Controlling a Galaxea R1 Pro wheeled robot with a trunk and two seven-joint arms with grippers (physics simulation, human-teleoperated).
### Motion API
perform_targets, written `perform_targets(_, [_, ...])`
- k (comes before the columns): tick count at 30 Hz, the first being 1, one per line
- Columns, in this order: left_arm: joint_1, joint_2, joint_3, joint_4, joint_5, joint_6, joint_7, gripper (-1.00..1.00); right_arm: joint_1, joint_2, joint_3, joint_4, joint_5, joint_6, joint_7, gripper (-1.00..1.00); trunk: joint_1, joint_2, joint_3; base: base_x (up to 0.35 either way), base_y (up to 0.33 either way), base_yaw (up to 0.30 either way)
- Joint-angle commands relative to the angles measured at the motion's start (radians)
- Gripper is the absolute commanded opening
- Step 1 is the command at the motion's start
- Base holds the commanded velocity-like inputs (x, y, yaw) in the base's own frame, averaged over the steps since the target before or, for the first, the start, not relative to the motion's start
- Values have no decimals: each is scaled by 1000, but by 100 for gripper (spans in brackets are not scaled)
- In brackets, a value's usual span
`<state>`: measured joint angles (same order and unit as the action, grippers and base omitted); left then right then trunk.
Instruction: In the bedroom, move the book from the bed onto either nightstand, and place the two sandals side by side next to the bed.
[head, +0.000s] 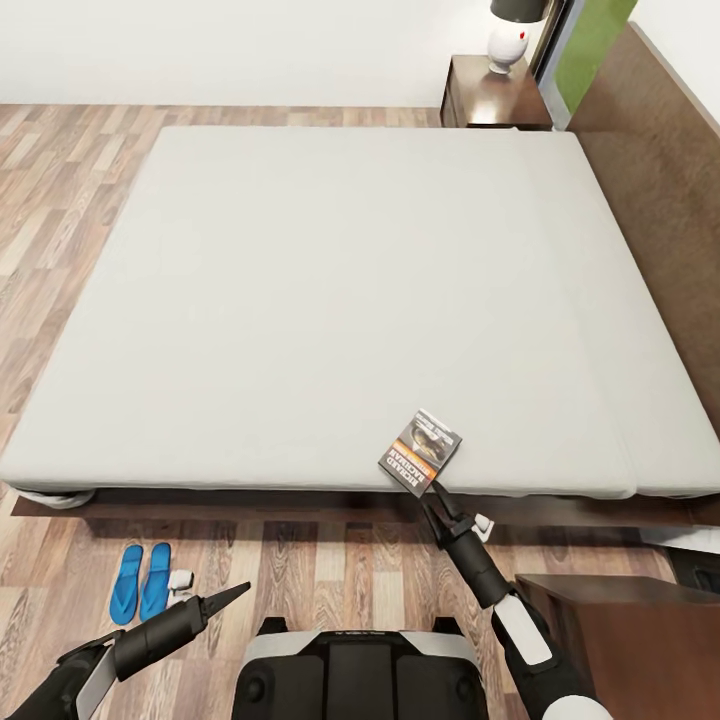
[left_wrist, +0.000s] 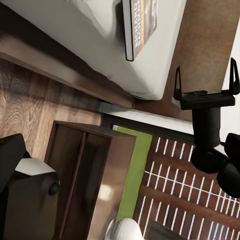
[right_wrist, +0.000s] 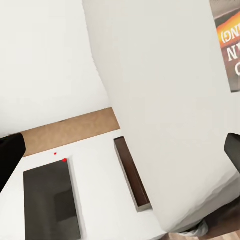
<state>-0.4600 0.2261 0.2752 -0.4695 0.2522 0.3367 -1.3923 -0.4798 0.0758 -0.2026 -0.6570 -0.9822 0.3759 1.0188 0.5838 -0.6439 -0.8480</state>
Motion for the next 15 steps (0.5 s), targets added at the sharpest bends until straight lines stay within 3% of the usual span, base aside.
perform_targets(1, [0, 0, 1, 0, 1, 11, -3, 100, 0, 1, -3, 0, -3, 9, 2, 100, 4, -8, -4, 0, 0, 0])
perform_targets(15, [0, -1, 1, 0, 1, 11, -3, 100, 0, 1, -3, 4, -2, 9, 1, 100, 58, -106, -48, 0, 0, 0])
